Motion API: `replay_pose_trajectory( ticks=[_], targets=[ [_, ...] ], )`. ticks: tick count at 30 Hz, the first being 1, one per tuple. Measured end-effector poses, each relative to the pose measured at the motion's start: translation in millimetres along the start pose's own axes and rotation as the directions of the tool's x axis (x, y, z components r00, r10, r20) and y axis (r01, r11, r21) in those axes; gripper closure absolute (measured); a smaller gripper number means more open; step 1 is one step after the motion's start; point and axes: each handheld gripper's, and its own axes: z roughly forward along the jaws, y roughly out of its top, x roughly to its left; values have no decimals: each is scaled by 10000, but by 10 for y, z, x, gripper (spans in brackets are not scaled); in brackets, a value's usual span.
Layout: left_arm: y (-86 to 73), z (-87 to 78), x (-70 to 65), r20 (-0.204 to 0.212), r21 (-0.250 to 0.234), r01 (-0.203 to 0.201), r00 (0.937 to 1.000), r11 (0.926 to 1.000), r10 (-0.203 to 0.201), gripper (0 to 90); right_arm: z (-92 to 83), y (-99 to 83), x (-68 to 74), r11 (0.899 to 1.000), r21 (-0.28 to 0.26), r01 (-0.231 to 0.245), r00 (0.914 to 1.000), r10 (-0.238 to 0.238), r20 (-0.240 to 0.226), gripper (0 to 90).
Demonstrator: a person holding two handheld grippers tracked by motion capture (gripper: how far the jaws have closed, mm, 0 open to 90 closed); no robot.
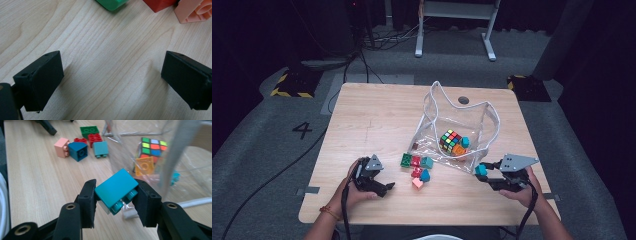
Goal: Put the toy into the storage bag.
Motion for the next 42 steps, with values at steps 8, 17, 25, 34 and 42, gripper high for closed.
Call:
replay_pose_trajectory(
  ticks=[8, 17, 25, 34, 42],
  targets=[
    [0, -1, 0, -1, 7, -1, 10000, 10000, 1, 43, -145, 7, -109, 9994, 179, -307, 9987, 299, 420, 551],
    [0, 0, 0, 0, -2, -1, 10000, 10000, 1, 42, -362, 52, -276, 9978, -126, -655, 9916, 665, 1111, 551],
    [0, -1, 0, -3, 6, -3, 10000, 10000, 3, 43, -524, 213, -484, 9969, -259, -737, 9823, 770, 1709, 551],
    [0, 0, 0, 0, -1, 3, 10000, 10000, -3, 42, -658, 471, -802, 9932, -713, -917, 9650, 1063, 2396, 551],
    [0, 0, 0, 1, -1, 0, 10000, 10000, 0, 42, -648, 791, -938, 9932, -965, -646, 9629, 874, 2551, 551]
  ],
)
